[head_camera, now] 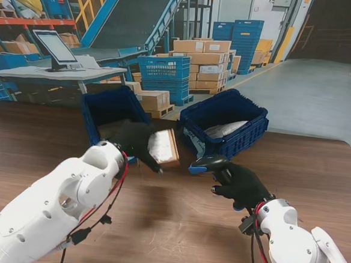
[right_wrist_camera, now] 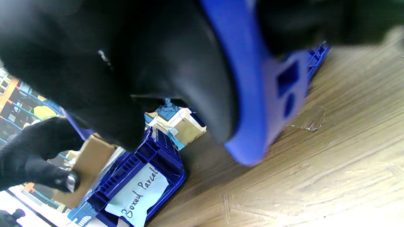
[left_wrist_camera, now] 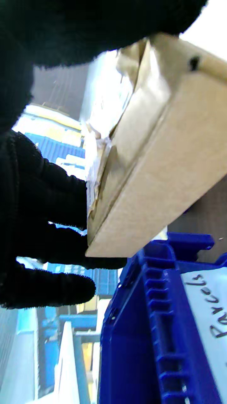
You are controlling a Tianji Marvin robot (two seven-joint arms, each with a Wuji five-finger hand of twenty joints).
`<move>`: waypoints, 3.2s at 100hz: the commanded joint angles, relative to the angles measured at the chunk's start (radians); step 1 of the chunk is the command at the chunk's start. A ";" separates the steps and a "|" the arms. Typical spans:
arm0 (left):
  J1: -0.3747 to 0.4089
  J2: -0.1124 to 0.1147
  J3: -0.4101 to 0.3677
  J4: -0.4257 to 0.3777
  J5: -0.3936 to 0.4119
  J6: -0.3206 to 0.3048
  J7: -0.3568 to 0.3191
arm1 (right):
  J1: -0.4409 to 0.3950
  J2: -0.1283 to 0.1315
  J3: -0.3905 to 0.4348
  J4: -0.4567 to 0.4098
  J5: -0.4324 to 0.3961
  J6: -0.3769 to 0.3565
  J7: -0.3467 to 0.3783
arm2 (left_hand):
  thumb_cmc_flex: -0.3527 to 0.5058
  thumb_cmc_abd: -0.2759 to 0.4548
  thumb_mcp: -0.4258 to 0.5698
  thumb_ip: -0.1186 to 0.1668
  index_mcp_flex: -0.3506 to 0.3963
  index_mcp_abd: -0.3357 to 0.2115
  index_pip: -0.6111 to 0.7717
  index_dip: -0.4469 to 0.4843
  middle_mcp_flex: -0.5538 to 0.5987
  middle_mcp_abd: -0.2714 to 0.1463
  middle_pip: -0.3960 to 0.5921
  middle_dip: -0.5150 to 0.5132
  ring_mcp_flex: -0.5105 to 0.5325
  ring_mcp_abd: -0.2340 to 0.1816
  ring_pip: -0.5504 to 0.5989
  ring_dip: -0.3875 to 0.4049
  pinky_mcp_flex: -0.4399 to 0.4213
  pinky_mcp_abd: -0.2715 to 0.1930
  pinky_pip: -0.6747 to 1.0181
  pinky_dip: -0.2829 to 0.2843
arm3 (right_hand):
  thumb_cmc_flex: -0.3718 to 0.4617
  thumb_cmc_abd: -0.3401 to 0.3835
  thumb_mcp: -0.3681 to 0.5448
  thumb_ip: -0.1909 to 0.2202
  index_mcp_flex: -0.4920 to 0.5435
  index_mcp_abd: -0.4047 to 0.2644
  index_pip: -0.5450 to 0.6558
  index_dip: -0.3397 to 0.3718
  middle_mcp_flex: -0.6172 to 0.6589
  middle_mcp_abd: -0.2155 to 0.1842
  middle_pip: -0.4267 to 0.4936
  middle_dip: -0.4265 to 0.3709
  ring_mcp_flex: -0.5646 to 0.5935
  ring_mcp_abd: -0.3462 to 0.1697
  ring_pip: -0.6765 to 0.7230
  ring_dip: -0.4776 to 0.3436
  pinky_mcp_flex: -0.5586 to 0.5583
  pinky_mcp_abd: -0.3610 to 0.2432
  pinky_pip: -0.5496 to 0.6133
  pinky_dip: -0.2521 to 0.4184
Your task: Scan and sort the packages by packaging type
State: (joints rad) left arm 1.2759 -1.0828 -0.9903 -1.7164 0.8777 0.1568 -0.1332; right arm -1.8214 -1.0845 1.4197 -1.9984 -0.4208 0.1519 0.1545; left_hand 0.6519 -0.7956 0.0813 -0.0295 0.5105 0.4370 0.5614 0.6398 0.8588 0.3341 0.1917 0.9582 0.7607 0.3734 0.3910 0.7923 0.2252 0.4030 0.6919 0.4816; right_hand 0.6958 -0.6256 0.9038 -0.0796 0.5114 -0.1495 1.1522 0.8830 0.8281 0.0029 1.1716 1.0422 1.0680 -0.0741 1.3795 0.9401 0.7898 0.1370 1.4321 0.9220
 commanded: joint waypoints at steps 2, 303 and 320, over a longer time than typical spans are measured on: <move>-0.019 -0.001 -0.023 -0.029 -0.014 0.025 -0.021 | -0.003 -0.009 -0.006 -0.011 -0.001 0.005 0.009 | 0.374 0.160 0.639 0.057 0.148 -0.323 0.404 0.084 0.153 -0.162 0.255 0.097 0.077 -0.071 0.131 0.053 -0.003 0.036 0.033 0.020 | 0.091 0.029 0.025 0.002 0.005 -0.046 0.006 -0.001 0.014 0.042 0.018 0.008 0.068 -0.088 0.060 0.032 0.003 -0.001 0.014 0.007; -0.515 0.050 0.098 0.408 -0.248 0.449 -0.431 | -0.013 -0.017 0.001 -0.028 0.020 0.010 -0.018 | -0.043 0.406 0.338 -0.005 0.123 -0.204 -0.137 -0.091 -0.159 -0.112 0.349 -0.202 -0.116 -0.030 0.031 0.045 -0.109 0.092 -0.112 0.035 | 0.092 0.029 0.022 0.003 0.005 -0.046 0.006 0.000 0.014 0.042 0.018 0.008 0.067 -0.086 0.059 0.031 0.001 0.000 0.010 0.007; -0.562 0.049 0.149 0.438 -0.260 0.472 -0.444 | -0.022 -0.017 0.004 -0.032 0.020 0.008 -0.021 | -0.058 0.420 0.312 -0.007 0.115 -0.201 -0.160 -0.094 -0.187 -0.107 0.338 -0.199 -0.145 -0.022 0.022 0.049 -0.126 0.099 -0.130 0.035 | 0.092 0.029 0.022 0.002 0.005 -0.046 0.006 0.000 0.014 0.042 0.018 0.008 0.069 -0.087 0.059 0.031 0.005 0.002 0.011 0.007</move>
State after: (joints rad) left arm 0.7384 -1.0284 -0.8502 -1.2853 0.6255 0.6201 -0.5519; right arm -1.8327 -1.0931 1.4225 -2.0178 -0.3987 0.1583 0.1237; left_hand 0.5115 -0.5713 0.1862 -0.0768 0.5336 0.4178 0.3264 0.5261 0.6747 0.3345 0.4373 0.7222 0.6531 0.3600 0.4062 0.8262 0.1268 0.4511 0.5859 0.4943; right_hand 0.6960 -0.6256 0.9036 -0.0796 0.5114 -0.1493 1.1522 0.8830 0.8281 0.0031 1.1716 1.0422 1.0680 -0.0741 1.3795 0.9401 0.7901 0.1370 1.4321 0.9220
